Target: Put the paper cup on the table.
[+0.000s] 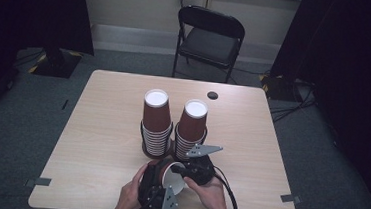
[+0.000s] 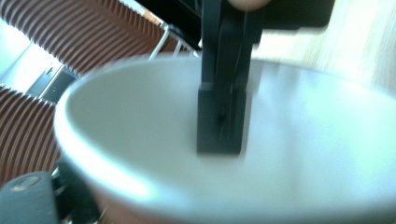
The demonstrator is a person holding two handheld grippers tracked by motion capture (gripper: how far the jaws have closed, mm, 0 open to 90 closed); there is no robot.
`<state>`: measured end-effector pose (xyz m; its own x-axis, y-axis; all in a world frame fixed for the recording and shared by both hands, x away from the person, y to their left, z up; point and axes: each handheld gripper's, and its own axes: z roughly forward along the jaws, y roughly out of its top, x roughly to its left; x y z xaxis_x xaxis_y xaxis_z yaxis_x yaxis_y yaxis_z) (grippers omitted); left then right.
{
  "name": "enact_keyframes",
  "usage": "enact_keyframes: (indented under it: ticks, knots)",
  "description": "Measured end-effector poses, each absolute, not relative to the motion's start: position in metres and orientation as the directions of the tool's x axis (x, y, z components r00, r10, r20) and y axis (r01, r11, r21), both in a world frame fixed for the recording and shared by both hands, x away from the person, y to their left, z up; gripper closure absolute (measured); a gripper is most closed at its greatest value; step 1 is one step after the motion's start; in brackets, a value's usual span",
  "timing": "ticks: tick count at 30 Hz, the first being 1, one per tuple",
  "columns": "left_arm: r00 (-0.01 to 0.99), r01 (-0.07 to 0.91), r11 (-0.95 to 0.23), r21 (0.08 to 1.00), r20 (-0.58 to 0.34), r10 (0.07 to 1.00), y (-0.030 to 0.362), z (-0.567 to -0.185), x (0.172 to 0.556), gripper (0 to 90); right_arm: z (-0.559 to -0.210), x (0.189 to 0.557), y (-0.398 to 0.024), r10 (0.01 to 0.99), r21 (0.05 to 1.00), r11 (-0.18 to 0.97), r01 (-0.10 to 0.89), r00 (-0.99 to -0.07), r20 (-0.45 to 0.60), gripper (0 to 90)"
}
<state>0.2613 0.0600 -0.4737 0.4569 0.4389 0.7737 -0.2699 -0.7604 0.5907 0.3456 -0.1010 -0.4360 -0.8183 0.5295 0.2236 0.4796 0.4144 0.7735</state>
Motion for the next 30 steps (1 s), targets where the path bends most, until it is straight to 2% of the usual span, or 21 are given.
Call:
enact_keyframes:
  ticks: [3, 13, 21, 24, 28, 30]
  knots:
    - [0.468, -0.277, -0.729, 0.626, 0.751, 0.467, 0.0607, -0.473, 0.2622, 8.5, -0.4353, 0.3449, -0.0992, 0.527, 0.777, 0.413, 0.476, -0.82, 0.222, 87.9]
    - [0.486, -0.261, -0.747, 0.611, 0.752, 0.445, 0.0591, -0.4729, 0.2625, 8.3, -0.4375, 0.3467, -0.0981, 0.522, 0.765, 0.418, 0.49, -0.819, 0.239, 87.8]
    - [0.509, -0.242, -0.713, 0.658, 0.712, 0.484, 0.0616, -0.4709, 0.2638, 10.3, -0.4384, 0.3454, -0.0987, 0.531, 0.777, 0.395, 0.49, -0.812, 0.242, 85.9]
    - [0.535, -0.27, -0.67, 0.692, 0.686, 0.493, 0.0632, -0.4706, 0.2649, 10.4, -0.4393, 0.3449, -0.1006, 0.547, 0.788, 0.37, 0.493, -0.801, 0.244, 78.9]
    - [0.549, -0.26, -0.637, 0.726, 0.653, 0.521, 0.0662, -0.4696, 0.2673, 10.5, -0.44, 0.344, -0.1027, 0.564, 0.8, 0.345, 0.491, -0.79, 0.241, 75.2]
    - [0.557, -0.252, -0.63, 0.735, 0.642, 0.527, 0.0679, -0.4689, 0.2686, 10.6, -0.4393, 0.3431, -0.1052, 0.577, 0.805, 0.329, 0.494, -0.78, 0.243, 70.5]
